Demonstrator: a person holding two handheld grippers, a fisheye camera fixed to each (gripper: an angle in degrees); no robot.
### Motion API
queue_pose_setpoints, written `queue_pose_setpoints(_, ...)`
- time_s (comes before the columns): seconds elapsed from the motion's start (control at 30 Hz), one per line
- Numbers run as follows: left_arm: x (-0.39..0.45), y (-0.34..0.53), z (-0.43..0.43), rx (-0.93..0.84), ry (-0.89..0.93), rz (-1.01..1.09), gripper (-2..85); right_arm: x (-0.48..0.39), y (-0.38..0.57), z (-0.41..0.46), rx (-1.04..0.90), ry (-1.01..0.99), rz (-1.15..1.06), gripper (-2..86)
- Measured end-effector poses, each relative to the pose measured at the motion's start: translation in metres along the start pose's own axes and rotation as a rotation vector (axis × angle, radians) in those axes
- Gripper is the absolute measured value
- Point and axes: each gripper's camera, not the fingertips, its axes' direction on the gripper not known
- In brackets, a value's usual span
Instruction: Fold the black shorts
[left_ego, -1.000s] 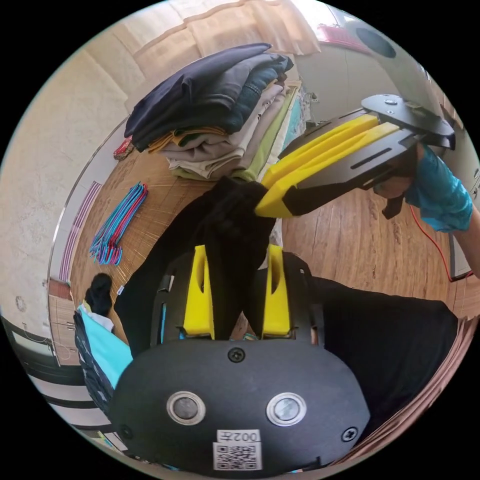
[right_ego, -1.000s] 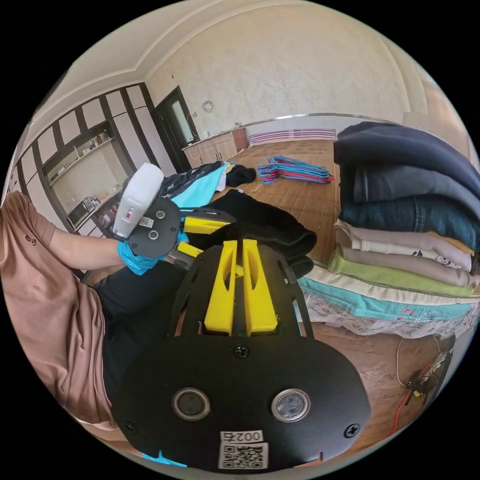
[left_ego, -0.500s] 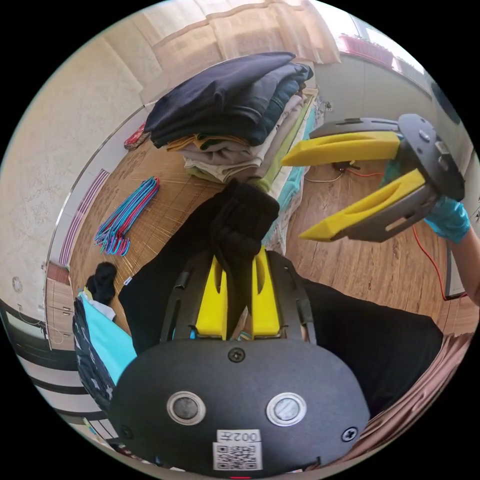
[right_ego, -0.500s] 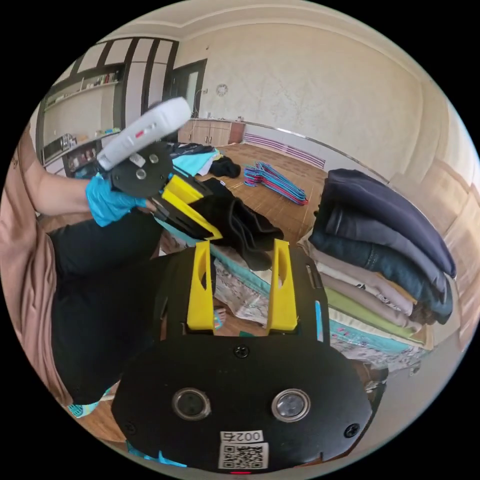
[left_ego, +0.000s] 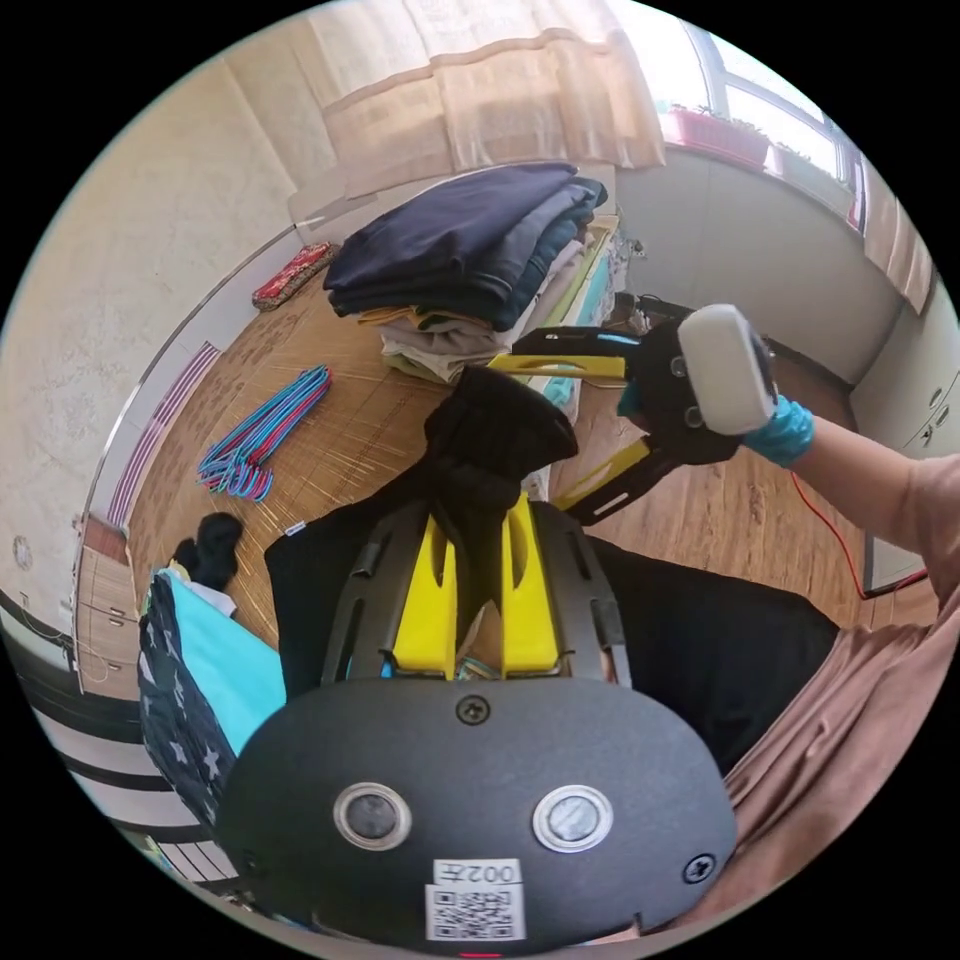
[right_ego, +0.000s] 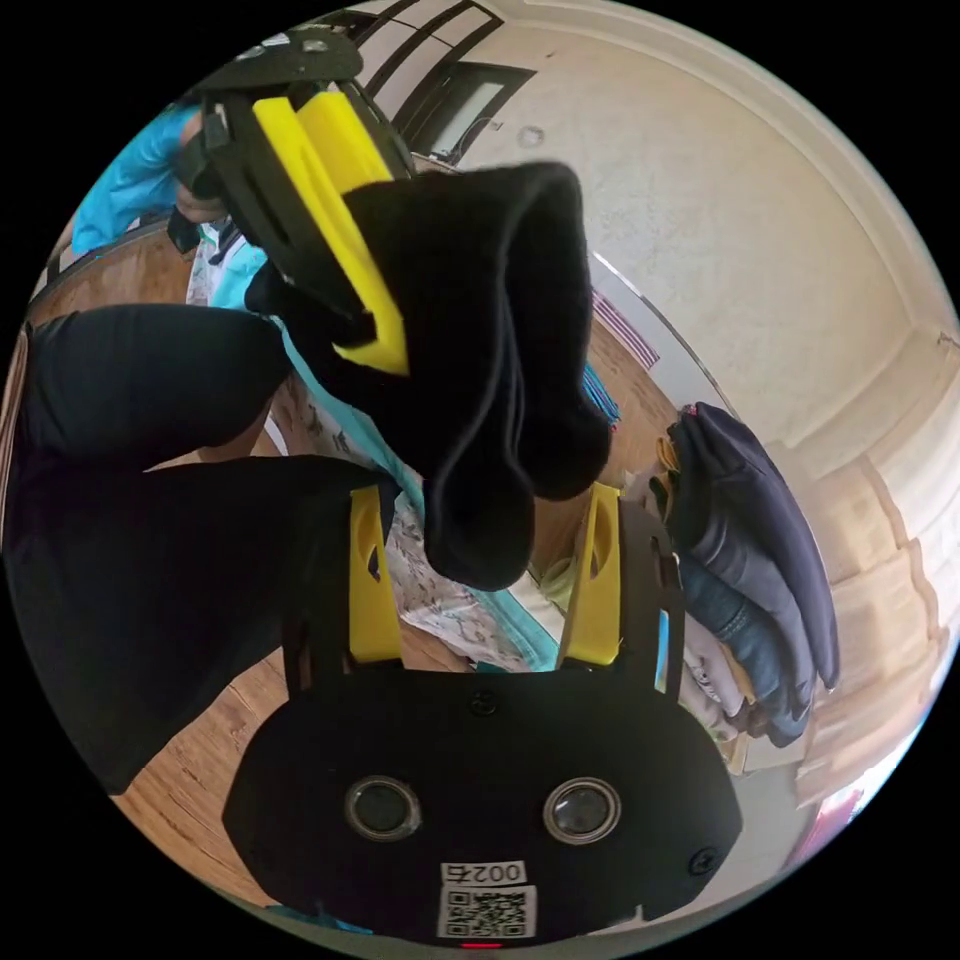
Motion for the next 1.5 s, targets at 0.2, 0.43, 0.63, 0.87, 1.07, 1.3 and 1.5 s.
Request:
queue_pose_setpoints(0.2,-0.018,0.057,-0.033,0.040,0.081,0.085,5.9,-0.005,-0.022,-0.029,0.103,-0.081,-0.016,24.0)
queue_pose_setpoints(0.43,-0.037,0.132,-0.062,0.080,0.165,0.169,5.7,-0.004,-0.051,-0.047,0.202,-0.218,-0.042,23.8)
queue_pose_setpoints(0.63,-0.054,0.196,-0.083,0.105,0.235,0.162,5.6,-0.007,-0.080,-0.058,0.282,-0.465,-0.101,19.8)
queue_pose_setpoints(0.87,-0.056,0.249,-0.092,0.070,0.238,0.070,5.9,-0.009,-0.103,-0.061,0.277,-0.658,-0.091,13.5)
queue_pose_setpoints(1.07,-0.036,0.275,-0.097,0.066,0.220,0.023,6.4,0.000,-0.103,-0.085,0.263,-0.614,-0.064,10.7)
queue_pose_setpoints(1.3,-0.020,0.263,-0.122,0.112,0.231,0.101,5.6,0.033,-0.099,-0.130,0.234,-0.660,0.006,8.3)
queue_pose_setpoints(1.5,-0.030,0.232,-0.145,0.093,0.112,0.198,5.7,0.075,-0.131,-0.130,0.212,-0.581,0.108,8.1)
